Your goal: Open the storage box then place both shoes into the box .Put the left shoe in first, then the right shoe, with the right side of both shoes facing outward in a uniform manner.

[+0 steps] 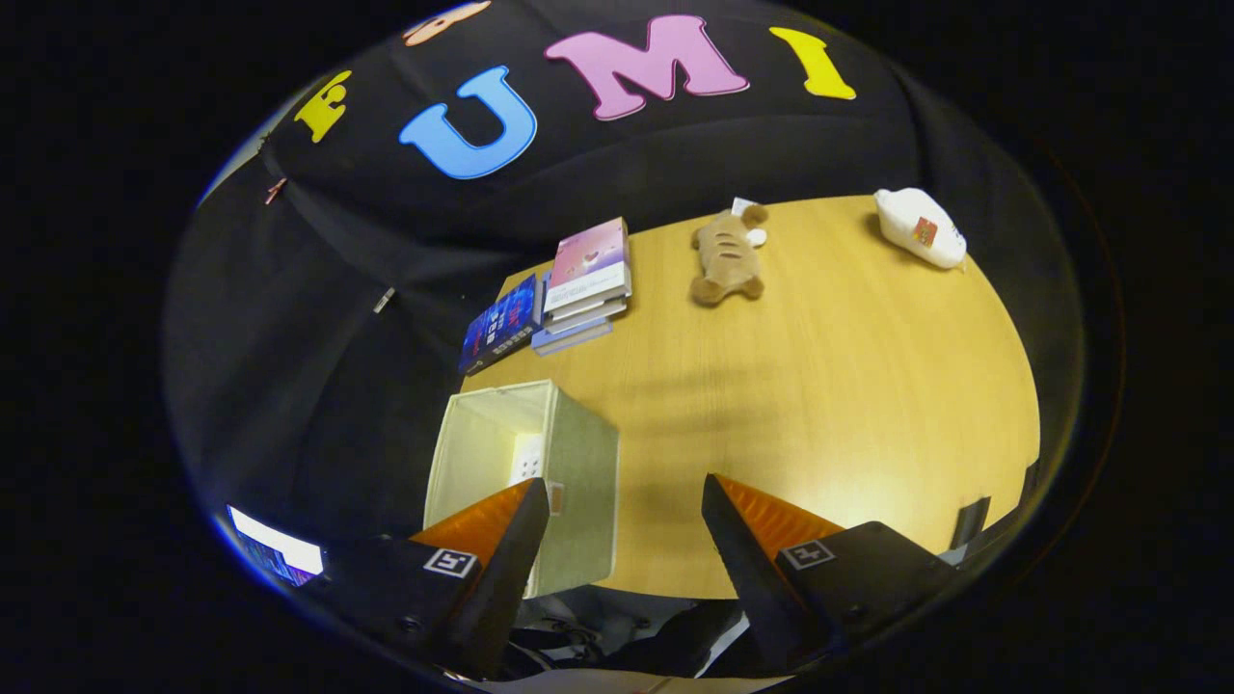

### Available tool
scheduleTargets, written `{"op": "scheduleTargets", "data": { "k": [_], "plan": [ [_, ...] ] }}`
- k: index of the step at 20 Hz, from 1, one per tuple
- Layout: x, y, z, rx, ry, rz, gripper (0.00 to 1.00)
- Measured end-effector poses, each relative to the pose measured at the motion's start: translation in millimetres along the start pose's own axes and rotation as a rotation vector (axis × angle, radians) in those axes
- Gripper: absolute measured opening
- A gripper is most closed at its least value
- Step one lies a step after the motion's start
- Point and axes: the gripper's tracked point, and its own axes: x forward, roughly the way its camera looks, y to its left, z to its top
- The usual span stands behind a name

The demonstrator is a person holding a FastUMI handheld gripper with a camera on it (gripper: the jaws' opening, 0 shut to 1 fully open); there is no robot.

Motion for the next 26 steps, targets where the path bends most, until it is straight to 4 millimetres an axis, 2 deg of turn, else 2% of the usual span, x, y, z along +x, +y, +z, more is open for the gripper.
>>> {"op": "scheduleTargets", "data": {
  "k": [3,9,13,18,26],
  "plan": [
    [-23,-36,21,-0.069,-0.125,-0.054,0.98],
    [-67,-78,55,-0.232,-0.331,-0.12,0.98],
    [-97,-96,71,-0.308,-0.432,-0.138,0.99],
    [-132,-106,77,-0.374,-0.532,-0.144,0.99],
    [-164,-117,83,-0.453,-0.615,-0.088,0.98]
  ]
}}
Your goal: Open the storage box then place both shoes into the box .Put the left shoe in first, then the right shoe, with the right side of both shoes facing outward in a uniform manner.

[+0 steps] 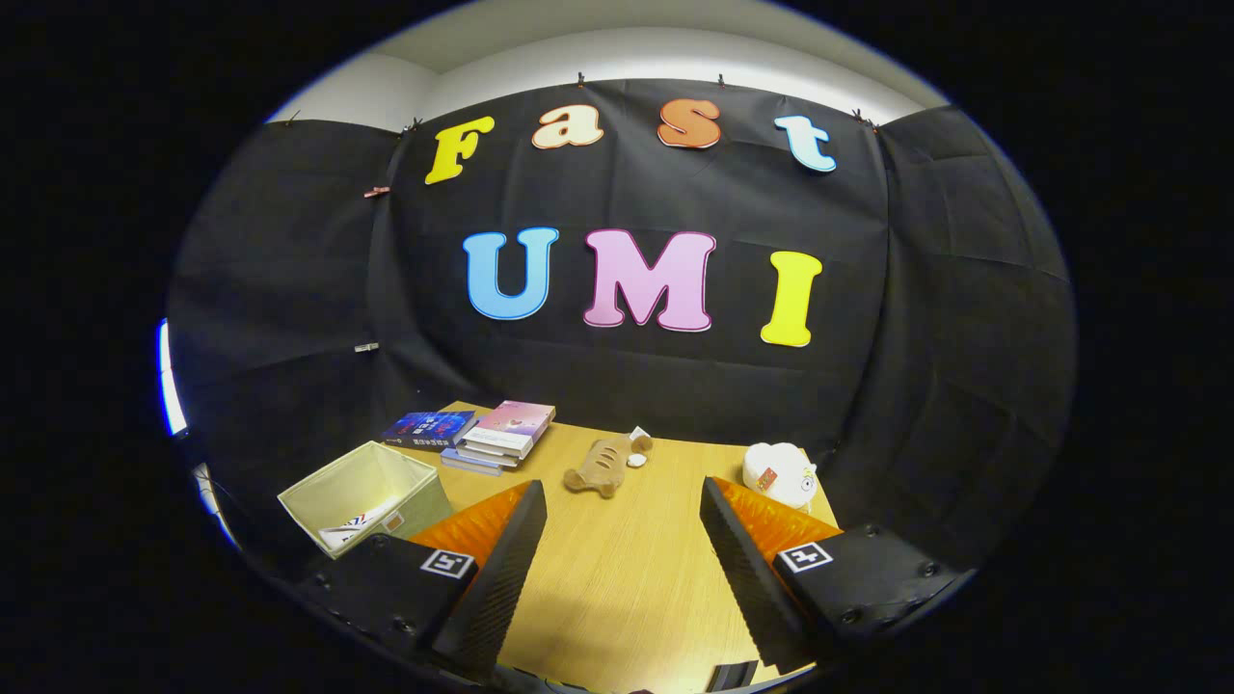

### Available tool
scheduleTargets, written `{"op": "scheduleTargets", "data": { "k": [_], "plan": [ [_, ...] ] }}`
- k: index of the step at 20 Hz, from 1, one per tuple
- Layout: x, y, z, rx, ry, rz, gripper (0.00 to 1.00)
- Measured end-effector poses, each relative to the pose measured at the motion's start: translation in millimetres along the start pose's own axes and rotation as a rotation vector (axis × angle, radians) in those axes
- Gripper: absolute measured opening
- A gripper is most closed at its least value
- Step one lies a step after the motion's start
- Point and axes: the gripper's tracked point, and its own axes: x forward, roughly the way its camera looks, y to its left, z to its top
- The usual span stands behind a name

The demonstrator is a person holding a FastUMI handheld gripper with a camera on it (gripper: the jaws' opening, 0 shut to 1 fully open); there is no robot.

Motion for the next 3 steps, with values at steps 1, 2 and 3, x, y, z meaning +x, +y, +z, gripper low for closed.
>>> {"op": "scheduleTargets", "data": {
  "k": [1,2,3],
  "plan": [
    [-1.7,-3.0,0.9,-0.006,-0.005,0.01,0.98],
    [-4.2,-6.0,1.3,-0.006,-0.011,0.019,0.98],
    [-5.2,-8.4,3.3,-0.004,-0.017,0.028,0.97]
  ]
}}
